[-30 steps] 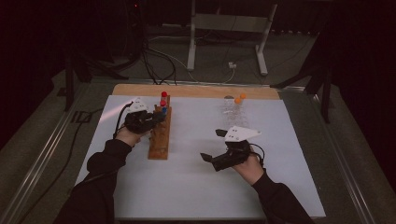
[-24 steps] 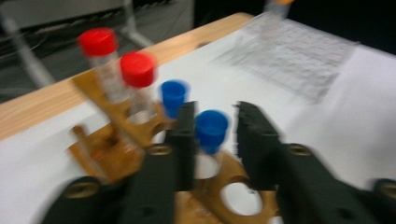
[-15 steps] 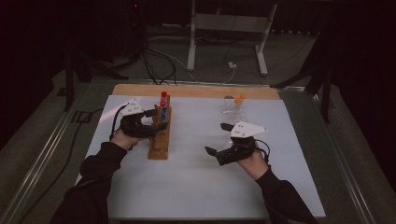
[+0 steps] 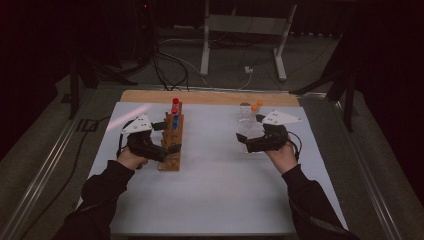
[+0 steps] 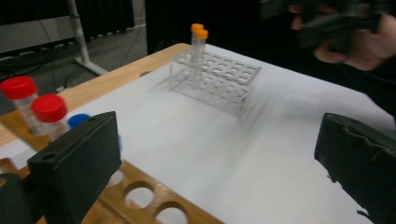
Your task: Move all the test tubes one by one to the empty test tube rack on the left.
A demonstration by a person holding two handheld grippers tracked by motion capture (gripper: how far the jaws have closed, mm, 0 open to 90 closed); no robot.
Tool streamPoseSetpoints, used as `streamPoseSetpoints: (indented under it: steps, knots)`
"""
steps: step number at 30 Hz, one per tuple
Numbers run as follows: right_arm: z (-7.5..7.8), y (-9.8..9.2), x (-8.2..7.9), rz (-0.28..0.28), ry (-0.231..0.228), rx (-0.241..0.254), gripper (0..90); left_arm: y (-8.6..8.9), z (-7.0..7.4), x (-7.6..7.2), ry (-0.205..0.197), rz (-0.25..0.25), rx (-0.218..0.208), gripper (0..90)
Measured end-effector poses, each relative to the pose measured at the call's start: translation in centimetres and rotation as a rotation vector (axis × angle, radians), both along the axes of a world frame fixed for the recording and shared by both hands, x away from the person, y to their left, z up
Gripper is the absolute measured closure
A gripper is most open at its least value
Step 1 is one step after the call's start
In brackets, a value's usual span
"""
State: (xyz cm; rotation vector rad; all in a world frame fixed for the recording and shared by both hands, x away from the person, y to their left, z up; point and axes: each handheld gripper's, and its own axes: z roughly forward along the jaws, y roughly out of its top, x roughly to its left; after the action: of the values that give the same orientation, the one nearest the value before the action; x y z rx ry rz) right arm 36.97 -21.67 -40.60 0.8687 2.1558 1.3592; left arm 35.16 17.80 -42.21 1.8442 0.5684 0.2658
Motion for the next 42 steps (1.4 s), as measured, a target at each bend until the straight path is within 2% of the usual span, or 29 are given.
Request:
streamPoseSetpoints:
  steps: [6, 15, 17, 20, 25, 26, 29, 31, 32, 34, 42]
  knots:
    - [-0.8, -1.6, 2.3, -0.075, 0.039, 0.022, 1.0, -0.4, 0.0, -0.9, -0.004, -0.035, -0.004, 0.5]
    - [-2.8, -3.1, 4.8, -0.157, 0.089, -0.021, 1.0, -0.5, -0.3, -1.4, -0.005, -0.037, 0.001, 0.5]
    - [-3.2, -3.4, 5.2, -0.161, 0.111, -0.005, 3.7, -0.6, -0.3, -1.4, -0.002, -0.042, -0.002, 0.5]
    - [-3.9, -3.6, 5.8, -0.195, 0.128, -0.011, 6.6, -0.5, -0.3, -1.4, -0.005, -0.041, -0.008, 0.5]
    - [-4.5, -3.8, 6.6, -0.240, 0.139, -0.025, 20.8, -0.5, -0.4, -1.3, 0.001, -0.046, -0.005, 0.5]
    - [-4.6, -3.8, 6.7, -0.235, 0.141, -0.023, 26.2, -0.6, -0.4, -1.3, -0.001, -0.045, -0.003, 0.5]
    - [-4.7, -3.6, 7.2, -0.229, 0.143, -0.044, 33.8, -0.6, -0.4, -1.3, -0.001, -0.046, -0.008, 0.5]
    - [-4.8, -3.5, 7.5, -0.224, 0.139, -0.063, 43.5, -0.6, -0.4, -1.4, -0.004, -0.048, -0.004, 0.5]
    - [-4.8, -3.4, 7.7, -0.226, 0.137, -0.075, 44.9, -0.6, -0.3, -1.4, -0.003, -0.050, -0.004, 0.5]
    - [-5.0, -3.4, 8.2, -0.230, 0.146, -0.073, 52.9, -0.6, -0.4, -1.4, -0.005, -0.051, -0.003, 0.5]
    - [-5.8, -3.3, 9.8, -0.237, 0.191, -0.088, 62.9, -0.7, -0.3, -1.4, -0.005, -0.060, -0.003, 0.6]
